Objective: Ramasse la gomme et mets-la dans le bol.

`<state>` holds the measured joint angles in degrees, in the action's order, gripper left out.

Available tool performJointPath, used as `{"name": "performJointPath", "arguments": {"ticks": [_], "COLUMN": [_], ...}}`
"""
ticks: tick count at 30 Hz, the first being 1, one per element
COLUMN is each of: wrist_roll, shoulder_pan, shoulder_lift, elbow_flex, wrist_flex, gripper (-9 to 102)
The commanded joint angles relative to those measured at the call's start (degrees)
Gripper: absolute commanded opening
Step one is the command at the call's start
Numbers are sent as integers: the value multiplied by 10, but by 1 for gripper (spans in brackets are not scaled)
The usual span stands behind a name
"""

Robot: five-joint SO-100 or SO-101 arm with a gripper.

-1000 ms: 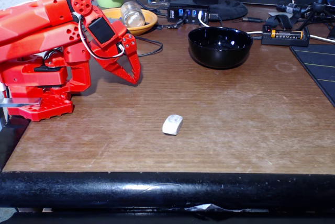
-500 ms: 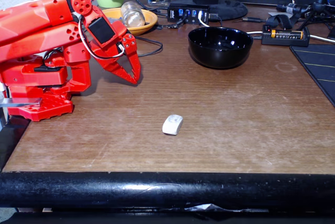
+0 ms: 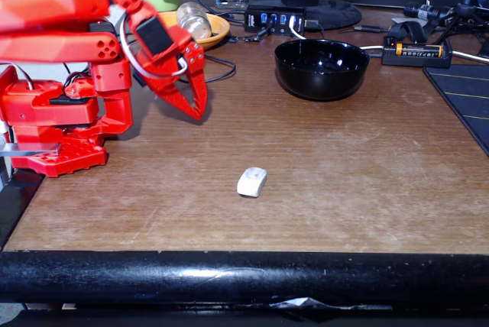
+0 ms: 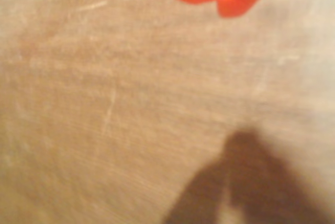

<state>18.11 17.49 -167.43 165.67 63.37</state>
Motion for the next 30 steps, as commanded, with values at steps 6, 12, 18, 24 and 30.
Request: {"name": "performJointPath", "arguments": {"ticks": [6,12,18,24,30], "wrist_roll": [156,224,280,191,115], "shoulder_pan": [-26,-76,-122,-224,-313], "shoulder_lift": [175,209,160,212,217], "elbow_flex": [-236,-282,-279,-317,-323], "wrist_flex": [25,63,79,29,-28], "gripper": [-5,-3,4,4,4]}}
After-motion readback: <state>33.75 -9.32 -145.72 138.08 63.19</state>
